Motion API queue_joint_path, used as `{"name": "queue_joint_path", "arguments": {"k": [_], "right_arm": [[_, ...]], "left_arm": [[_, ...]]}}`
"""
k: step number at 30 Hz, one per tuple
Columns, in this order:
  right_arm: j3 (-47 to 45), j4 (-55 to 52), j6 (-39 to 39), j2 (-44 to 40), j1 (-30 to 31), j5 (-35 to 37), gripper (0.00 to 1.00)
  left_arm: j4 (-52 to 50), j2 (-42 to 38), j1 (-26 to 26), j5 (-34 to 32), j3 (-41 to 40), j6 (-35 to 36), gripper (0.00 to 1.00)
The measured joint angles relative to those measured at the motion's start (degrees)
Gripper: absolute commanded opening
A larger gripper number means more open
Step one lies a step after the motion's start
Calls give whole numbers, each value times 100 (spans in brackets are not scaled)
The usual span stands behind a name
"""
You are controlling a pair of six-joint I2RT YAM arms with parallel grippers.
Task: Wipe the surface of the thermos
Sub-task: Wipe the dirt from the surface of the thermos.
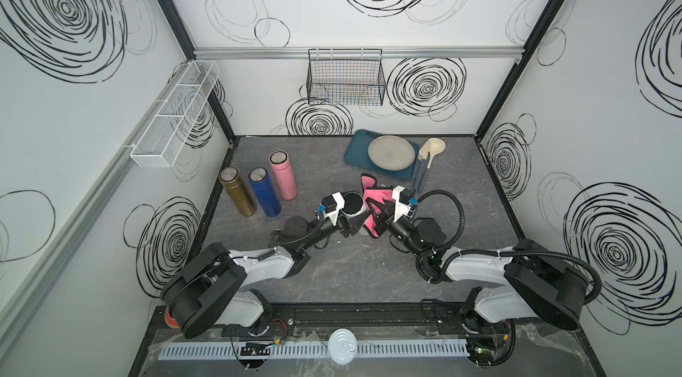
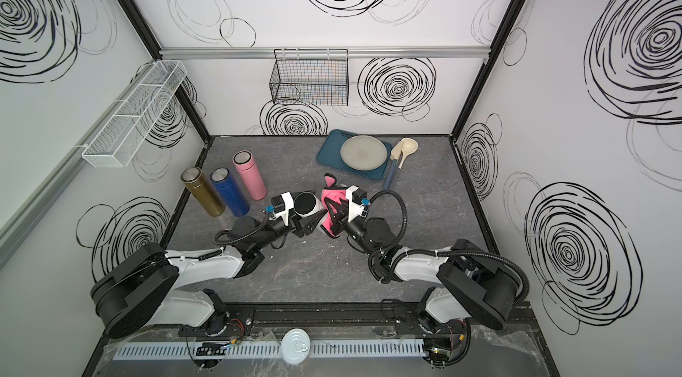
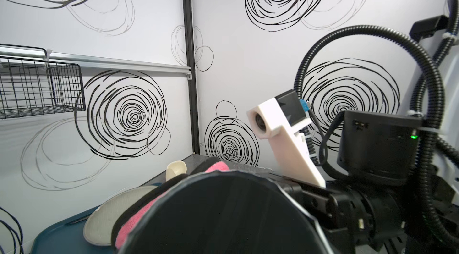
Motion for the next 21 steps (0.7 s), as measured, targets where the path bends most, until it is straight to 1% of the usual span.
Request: {"name": "queue_joint_path", "arguments": {"k": [4, 7, 11, 15, 18, 21], "right_arm": [[-501, 365, 271, 603, -240, -142, 0], [-879, 109, 348, 494, -422, -201, 0], [-723, -704, 142, -664, -413, -216, 0], [-177, -1526, -293, -1794, -37, -142, 0], [166, -2096, -590, -2229, 304, -79, 0], [243, -2612, -841, -2444, 568, 17, 0]], "left_arm": [[-323, -94, -155, 166, -28, 264, 0], [-345, -238, -289, 321, -28, 426, 0], [-286, -293, -326, 358, -39, 697, 0], [-225, -227, -326, 243, -122, 1097, 0], [-85, -105, -326, 39, -214, 1381, 0], [70, 50, -326, -260, -273, 1659, 0]]}}
